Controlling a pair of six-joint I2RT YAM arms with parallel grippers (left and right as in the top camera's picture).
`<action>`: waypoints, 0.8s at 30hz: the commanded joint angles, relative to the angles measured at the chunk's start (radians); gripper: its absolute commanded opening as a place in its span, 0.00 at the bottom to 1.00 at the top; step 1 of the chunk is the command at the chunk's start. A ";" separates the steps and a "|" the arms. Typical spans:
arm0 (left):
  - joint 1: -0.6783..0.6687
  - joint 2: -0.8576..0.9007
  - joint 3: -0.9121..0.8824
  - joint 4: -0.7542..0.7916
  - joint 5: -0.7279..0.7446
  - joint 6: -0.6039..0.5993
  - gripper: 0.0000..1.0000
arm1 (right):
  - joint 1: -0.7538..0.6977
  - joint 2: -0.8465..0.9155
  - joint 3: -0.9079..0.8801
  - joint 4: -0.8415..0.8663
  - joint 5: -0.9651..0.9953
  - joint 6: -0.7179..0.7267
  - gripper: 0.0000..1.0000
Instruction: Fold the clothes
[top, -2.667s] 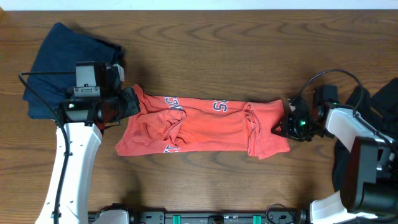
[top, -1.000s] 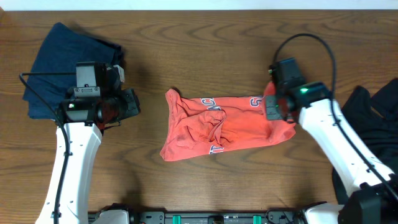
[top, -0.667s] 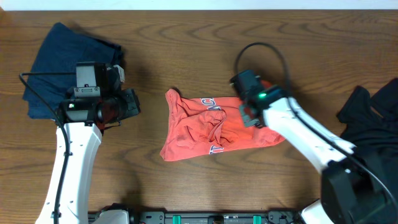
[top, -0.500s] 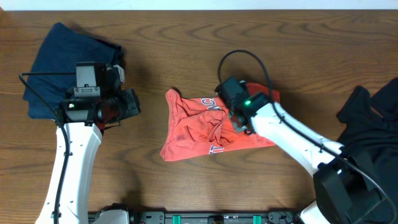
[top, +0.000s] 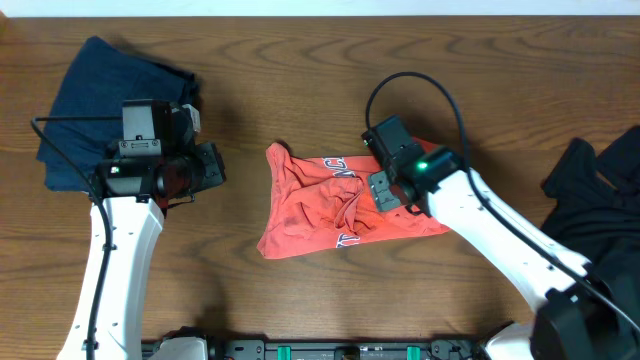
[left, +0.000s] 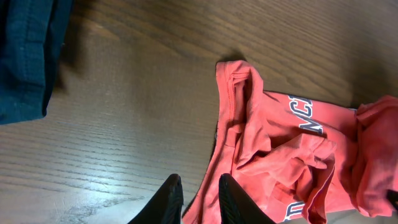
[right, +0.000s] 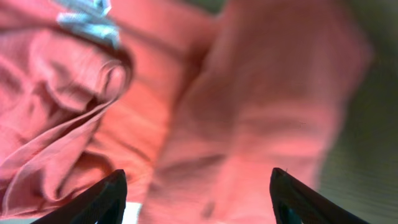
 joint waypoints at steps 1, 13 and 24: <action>-0.002 -0.002 0.013 0.000 -0.005 0.014 0.23 | 0.008 0.084 0.001 -0.005 -0.134 0.034 0.65; -0.002 0.004 0.013 -0.016 -0.005 0.014 0.39 | 0.071 0.129 -0.004 -0.110 -0.122 0.073 0.07; -0.057 0.124 0.012 -0.037 0.077 0.064 0.72 | 0.001 0.013 0.018 -0.027 -0.103 0.069 0.46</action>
